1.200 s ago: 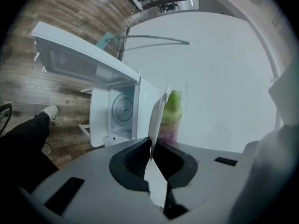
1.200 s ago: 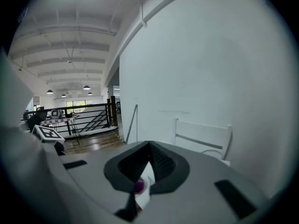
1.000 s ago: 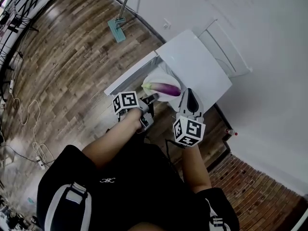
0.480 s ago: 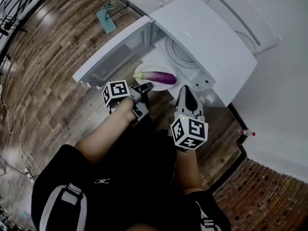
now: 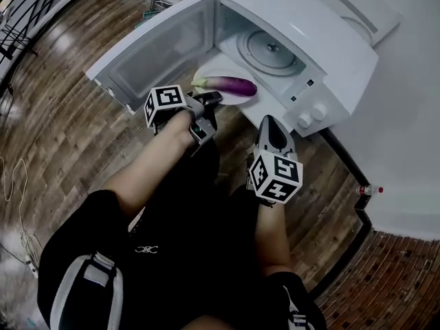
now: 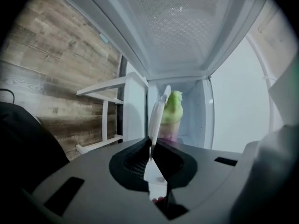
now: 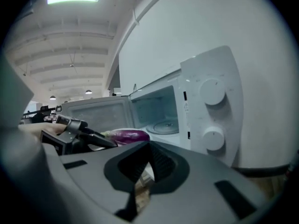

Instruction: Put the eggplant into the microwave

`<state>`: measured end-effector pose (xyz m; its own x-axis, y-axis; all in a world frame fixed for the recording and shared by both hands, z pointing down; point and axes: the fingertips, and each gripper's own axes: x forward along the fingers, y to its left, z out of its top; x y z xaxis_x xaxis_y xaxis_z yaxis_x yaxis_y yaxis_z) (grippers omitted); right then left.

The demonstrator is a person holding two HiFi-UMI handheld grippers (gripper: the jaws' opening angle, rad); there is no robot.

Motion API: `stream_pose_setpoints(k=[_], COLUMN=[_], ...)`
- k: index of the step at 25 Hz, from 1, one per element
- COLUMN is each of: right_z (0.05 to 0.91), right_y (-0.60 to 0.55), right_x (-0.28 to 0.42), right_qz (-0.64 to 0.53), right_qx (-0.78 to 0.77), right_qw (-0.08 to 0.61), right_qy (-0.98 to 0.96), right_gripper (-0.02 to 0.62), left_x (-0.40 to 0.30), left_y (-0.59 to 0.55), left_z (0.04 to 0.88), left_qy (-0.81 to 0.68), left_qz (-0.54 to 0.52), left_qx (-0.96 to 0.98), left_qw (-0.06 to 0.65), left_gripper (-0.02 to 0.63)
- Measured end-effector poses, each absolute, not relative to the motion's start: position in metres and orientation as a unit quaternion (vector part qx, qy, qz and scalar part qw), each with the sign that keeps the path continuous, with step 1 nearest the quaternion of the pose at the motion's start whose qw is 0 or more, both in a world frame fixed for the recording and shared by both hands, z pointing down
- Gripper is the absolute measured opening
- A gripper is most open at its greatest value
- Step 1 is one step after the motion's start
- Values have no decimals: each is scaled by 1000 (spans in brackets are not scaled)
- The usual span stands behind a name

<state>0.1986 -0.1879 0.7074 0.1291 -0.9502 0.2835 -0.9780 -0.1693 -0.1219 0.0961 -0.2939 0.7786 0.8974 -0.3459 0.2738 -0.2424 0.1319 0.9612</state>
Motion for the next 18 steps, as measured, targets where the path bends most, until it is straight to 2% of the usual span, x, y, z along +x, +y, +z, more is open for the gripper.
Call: stream_pose_setpoints(k=[18], right_z=[715], right_y=[-140], right_x=[220], right_qz=[155], right_qx=[782], right_qw=[31], right_qy=[-603], right_gripper=[12], left_x=[183], left_y=[-356], left_z=[722], left_qy=[-186], left_qz=[-24], left_qx=[700], left_qw=[689], left_gripper=[18])
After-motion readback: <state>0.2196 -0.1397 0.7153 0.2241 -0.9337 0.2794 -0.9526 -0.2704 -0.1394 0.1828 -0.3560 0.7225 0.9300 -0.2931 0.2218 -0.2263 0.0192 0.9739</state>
